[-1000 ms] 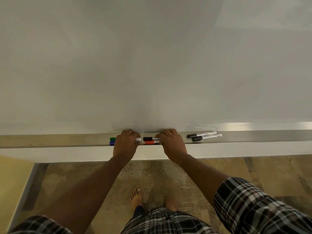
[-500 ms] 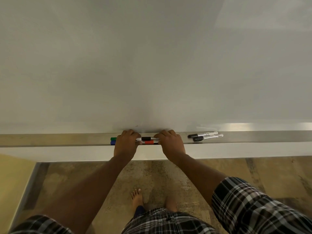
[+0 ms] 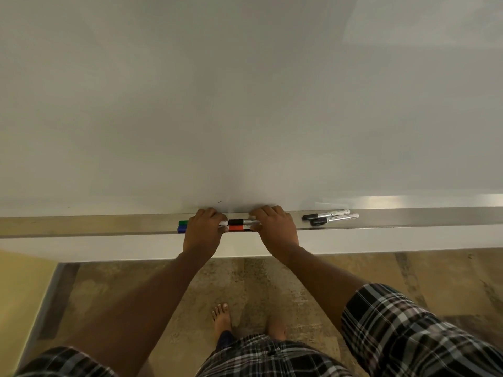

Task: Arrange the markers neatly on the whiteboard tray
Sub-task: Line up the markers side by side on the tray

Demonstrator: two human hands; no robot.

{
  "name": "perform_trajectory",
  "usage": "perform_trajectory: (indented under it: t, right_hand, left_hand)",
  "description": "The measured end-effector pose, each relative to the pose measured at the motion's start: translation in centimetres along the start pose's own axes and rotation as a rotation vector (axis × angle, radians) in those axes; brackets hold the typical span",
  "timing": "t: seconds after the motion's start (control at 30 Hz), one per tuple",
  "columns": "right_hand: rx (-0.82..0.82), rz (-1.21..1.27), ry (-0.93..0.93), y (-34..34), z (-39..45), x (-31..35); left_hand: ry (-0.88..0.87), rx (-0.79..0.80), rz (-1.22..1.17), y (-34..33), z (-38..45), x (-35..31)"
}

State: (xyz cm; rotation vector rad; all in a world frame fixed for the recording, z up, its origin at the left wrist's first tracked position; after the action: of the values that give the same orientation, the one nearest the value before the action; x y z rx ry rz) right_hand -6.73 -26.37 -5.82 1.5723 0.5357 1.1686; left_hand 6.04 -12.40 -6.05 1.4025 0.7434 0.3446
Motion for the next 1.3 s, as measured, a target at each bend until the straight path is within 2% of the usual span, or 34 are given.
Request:
perform_trajectory:
  t: [0.2, 0.43, 0.7, 0.93, 1.3]
  right_hand:
    - [-0.071, -0.026, -0.065, 2.1, -1.3, -3.8]
    - [-0.125, -0.164, -0.225, 6.3, -4.0, -11.9]
    - [-0.051, -0.21, -0.18, 8.5, -5.1, -16.0]
    - [-0.056, -0.177, -0.087, 7.3, -4.5, -14.4]
    - [-0.02, -0.104, -0.04, 5.3, -2.8, -11.3]
  left_hand:
    - [-0.007, -0.014, 0.015, 0.1, 0.0, -0.3]
    - [-0.056, -0.019, 0.01, -0.5, 0.3, -2.6]
    - [-0.064, -0.041, -0.008, -1.0, -0.6, -4.3]
    - [-0.097, -0.083, -0.06, -1.2, -0.7, -4.9]
    - [-0.07, -0.052, -0.14, -1.1, 0.3, -3.9]
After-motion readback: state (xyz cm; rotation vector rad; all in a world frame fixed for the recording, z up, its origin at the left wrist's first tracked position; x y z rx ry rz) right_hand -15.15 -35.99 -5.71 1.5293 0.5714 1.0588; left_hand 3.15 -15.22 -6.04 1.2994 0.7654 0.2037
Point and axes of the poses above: each hand's wrist, its own z-axis towards the middle knuckle, its own y-axis out of the back of the hand, x = y × z, the point moved 5 cm from there along z, towards the middle knuckle, and after that the axes turned 3 degrees about z, right-handed, at the moved point
